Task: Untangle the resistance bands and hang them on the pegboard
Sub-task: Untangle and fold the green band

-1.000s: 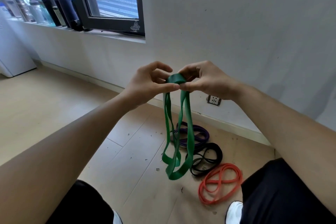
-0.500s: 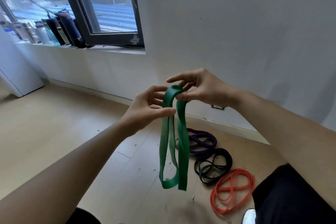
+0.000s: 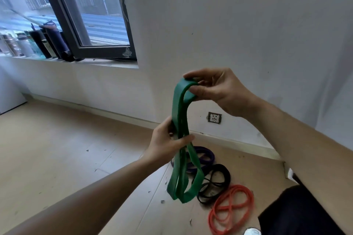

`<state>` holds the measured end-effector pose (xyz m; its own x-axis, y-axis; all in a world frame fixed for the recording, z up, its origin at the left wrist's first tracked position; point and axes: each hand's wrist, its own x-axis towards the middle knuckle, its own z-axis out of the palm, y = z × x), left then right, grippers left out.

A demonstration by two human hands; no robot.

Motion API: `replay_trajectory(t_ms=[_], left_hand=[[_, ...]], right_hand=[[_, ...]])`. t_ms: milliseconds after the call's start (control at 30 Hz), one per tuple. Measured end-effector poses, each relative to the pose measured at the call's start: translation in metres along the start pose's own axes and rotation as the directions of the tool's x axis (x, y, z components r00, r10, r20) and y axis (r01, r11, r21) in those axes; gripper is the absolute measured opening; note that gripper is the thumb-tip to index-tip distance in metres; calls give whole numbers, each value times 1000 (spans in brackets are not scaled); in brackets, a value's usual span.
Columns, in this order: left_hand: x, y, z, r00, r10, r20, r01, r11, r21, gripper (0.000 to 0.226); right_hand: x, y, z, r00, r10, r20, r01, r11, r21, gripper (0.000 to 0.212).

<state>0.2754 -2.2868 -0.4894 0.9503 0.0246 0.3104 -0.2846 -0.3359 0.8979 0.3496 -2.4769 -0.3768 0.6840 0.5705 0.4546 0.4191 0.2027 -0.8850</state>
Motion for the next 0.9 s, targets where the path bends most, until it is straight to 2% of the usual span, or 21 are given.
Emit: replay_trajectory(t_ms=[133,267,367,467,533,600,633,733,800,833,900], left_hand=[[7,-4,3,999,-23,29,22,999,31,36],[8,-6,4,981,-118,152,126,991,-45,39],[11,-1,0,973,-129,193,131,991,2,35],[15,7,-10,972,-140,191,131,990,56,32],[18,11,-16,973,-142,180,131,989,70,33],[20,15,-23,980,-139,140,131,989,62,30],[21,16,-27,985,-130,111,125,991,54,27],[24,20,-38,990,-106,92,101,993,57,21],[25,23,-44,988,-95,125,88,994,60,19],[26,25,-46,986,-92,142,82,994,76,19],[25,28,-49,978,-92,189,68,989,130,19]], right_hand=[[-9,0,-25,997,73,-24,-68,985,157,33],[-14,2,-44,991,116,-73,-93,958,271,28],[-16,5,-54,985,133,-109,-90,938,334,24],[-16,10,-63,978,159,-135,-96,916,389,27],[-18,17,-71,970,218,-111,-159,907,391,36],[-24,26,-81,943,327,-61,-295,908,299,46],[-27,32,-85,921,390,-30,-377,905,195,49],[-31,47,-87,821,568,56,-538,802,-259,53],[-29,49,-77,768,634,91,-517,697,-497,62],[-25,45,-68,767,634,101,-487,677,-553,70],[-14,33,-43,822,555,126,-402,723,-562,81]])
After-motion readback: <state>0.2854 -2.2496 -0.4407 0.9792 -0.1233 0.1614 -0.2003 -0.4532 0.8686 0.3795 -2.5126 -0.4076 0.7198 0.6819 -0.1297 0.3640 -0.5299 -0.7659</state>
